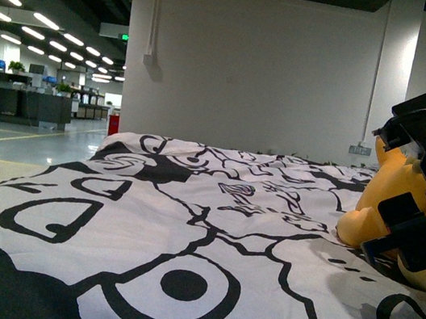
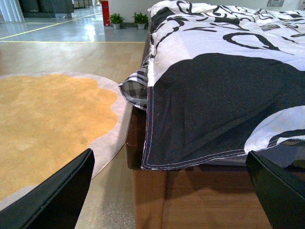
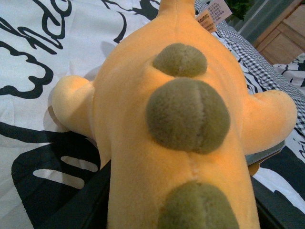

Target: Put away toys

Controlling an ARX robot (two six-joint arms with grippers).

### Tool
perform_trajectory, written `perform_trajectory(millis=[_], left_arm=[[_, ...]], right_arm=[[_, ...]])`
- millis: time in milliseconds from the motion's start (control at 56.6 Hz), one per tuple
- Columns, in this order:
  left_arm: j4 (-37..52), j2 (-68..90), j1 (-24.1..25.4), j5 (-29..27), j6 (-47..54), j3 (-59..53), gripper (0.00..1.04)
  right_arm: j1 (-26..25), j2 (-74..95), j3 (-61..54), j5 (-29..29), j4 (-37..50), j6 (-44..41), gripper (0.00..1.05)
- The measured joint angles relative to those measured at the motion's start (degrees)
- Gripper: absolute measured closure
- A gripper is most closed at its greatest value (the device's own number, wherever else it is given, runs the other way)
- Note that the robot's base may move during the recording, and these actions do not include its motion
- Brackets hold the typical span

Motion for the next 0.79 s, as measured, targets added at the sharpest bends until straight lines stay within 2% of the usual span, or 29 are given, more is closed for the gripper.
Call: perform_trajectory(millis=[71, 159, 300, 547, 795], left_arm=[[0.0, 0.0, 0.0, 0.0, 0.0, 0.0, 0.06], [0.0, 0.0, 0.0, 0.0, 0.0, 0.0, 0.06], [0.0, 0.0, 0.0, 0.0, 0.0, 0.0, 0.06], [0.0, 0.0, 0.0, 0.0, 0.0, 0.0, 0.06], [0.0, 0.0, 0.0, 0.0, 0.0, 0.0, 0.06]], right_arm=[[-0.2, 0.0, 0.1, -1.0, -0.7, 0.7, 0.65], [-0.4, -0.4, 0.4, -3.0, -1.8, 2.3, 0.76], [-1.9, -2.8, 0.9, -10.4, -4.3, 8.2, 0.93], [-6.7, -11.5, -0.4, -26.6, -4.7, 18.1, 0.97], [-16.0, -25.5, -5.8, -43.5, -5.2, 28.2, 0.97]])
